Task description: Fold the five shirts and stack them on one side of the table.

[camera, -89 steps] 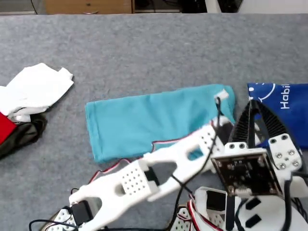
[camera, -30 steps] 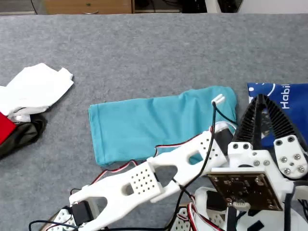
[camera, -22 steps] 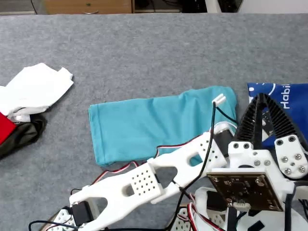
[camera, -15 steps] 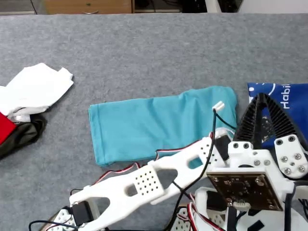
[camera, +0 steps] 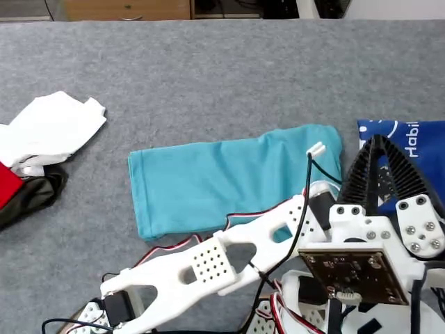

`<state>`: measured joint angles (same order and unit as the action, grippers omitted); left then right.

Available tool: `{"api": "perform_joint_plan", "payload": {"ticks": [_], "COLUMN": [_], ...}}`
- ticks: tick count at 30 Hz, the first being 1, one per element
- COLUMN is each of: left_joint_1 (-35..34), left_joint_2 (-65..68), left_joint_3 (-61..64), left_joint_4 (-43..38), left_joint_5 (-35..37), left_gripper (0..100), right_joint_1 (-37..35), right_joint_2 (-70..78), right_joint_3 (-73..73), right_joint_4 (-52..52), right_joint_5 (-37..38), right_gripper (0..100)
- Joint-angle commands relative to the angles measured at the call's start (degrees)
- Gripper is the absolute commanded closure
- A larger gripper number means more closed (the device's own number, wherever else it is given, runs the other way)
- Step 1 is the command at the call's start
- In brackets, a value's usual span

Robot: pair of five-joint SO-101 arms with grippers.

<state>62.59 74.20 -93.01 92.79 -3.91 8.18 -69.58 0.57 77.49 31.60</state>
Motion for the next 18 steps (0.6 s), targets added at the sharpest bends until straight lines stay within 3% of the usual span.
{"api": "perform_joint_plan", "payload": {"ticks": [1, 7, 11, 18], "left_joint_1": [-0.4, -0.1, 0.2, 1.0], "left_joint_2": [-4.8, -5.5, -5.5, -5.6], "left_joint_3": [-2.7, 0.4, 3.3, 8.0], "left_joint_4": [5.1, 8.2, 8.2, 8.2], "left_joint_5": [-0.1, -8.0, -7.5, -9.6], "left_gripper": [92, 90, 82, 82], "right_joint_1": [1.2, 1.2, 1.2, 1.2], "right_joint_2": [-0.1, -0.1, -0.1, -0.1], "right_joint_3": [-0.3, -0.3, 0.0, 0.0], "right_joint_4": [-1.5, -1.5, -1.3, -1.1], "right_joint_5": [0.1, 0.1, 0.1, 0.1], "right_gripper": [99.6, 99.6, 99.6, 99.6]}}
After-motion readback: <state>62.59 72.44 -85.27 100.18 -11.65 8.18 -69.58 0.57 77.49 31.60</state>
